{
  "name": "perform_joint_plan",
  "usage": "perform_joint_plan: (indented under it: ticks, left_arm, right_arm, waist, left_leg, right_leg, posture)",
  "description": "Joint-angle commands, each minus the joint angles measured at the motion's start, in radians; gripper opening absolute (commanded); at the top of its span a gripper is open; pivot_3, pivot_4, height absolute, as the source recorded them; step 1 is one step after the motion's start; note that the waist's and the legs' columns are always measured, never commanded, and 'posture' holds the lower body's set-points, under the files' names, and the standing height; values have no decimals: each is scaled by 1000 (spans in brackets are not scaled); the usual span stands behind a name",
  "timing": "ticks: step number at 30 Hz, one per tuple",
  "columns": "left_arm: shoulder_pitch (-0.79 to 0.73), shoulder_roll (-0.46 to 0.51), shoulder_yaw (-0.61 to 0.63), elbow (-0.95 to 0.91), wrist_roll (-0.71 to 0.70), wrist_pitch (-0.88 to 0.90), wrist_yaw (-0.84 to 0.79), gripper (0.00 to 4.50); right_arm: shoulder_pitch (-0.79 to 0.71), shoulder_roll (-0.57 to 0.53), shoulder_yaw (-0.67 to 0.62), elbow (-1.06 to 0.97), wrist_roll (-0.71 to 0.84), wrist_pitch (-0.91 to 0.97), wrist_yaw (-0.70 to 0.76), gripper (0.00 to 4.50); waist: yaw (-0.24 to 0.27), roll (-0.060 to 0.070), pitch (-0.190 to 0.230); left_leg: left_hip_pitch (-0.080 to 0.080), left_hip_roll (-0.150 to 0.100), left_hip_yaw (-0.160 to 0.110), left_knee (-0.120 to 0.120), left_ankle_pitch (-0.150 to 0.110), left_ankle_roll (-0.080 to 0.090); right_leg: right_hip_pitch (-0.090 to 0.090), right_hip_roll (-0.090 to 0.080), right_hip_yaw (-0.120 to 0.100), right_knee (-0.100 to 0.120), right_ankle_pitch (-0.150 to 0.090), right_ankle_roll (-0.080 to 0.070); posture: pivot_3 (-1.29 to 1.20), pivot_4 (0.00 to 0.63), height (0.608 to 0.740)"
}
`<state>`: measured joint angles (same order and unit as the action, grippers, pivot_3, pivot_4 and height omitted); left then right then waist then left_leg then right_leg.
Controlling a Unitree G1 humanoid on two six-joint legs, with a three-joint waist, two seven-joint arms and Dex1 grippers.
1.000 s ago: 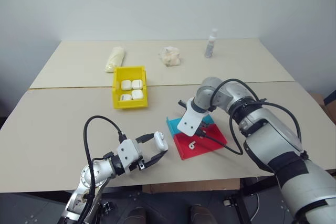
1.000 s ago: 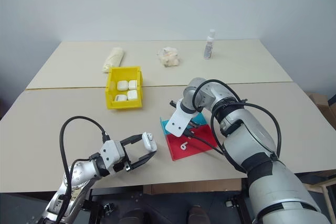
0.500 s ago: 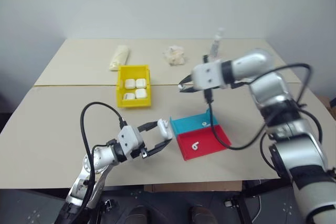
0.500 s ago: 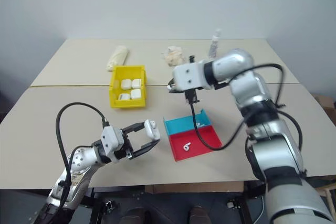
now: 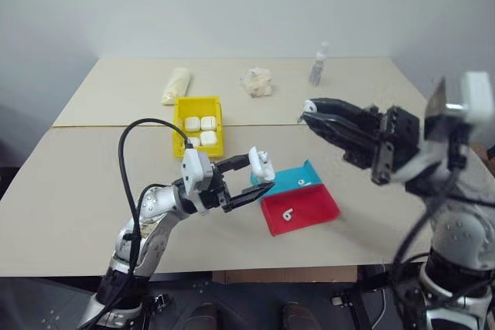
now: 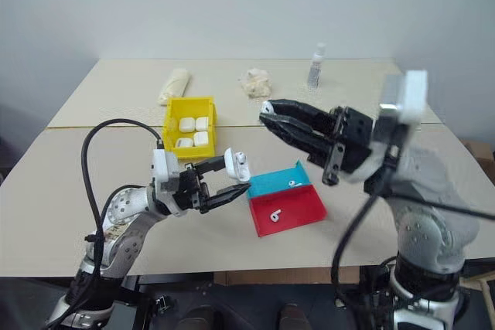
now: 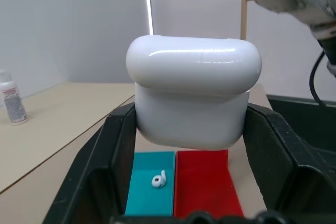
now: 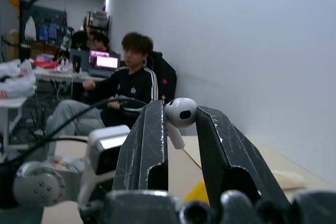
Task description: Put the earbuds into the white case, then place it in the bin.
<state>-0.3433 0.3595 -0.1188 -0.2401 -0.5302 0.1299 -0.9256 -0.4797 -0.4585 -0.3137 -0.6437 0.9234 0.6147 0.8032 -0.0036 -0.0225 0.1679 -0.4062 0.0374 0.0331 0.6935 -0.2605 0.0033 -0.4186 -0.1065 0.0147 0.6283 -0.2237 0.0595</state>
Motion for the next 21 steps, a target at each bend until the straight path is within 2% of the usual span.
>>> perform_joint_plan:
  ticks: [1, 6, 21]
  left_arm:
    - [-25, -37, 5, 3, -29, -29, -27, 2755]
    - [-46, -59, 15, 13, -28, -30, -40, 2755]
    - [-19, -80, 16, 12, 2, -70, -28, 2755]
  right_arm:
    - [43, -4, 40, -56, 31, -17, -38, 613]
    - [93, -34, 137, -33, -73, -46, -35, 613]
    - [166, -96, 182, -5, -139, -92, -11, 613]
  waist:
    - [0, 0, 0]
    - [-3, 0, 0]
    - [-2, 0, 0]
  left_leg:
    - [0, 0, 0, 0, 0, 0]
    - [0, 0, 0, 0, 0, 0]
    - [0, 0, -1, 0, 0, 0]
  right_leg:
    - [0, 0, 0, 0, 0, 0]
    - [-1, 0, 0, 0, 0, 0]
    - [0, 0, 0, -1, 0, 0]
  posture:
    - [0, 150, 740]
    - [0, 150, 740]
    - [0, 150, 740]
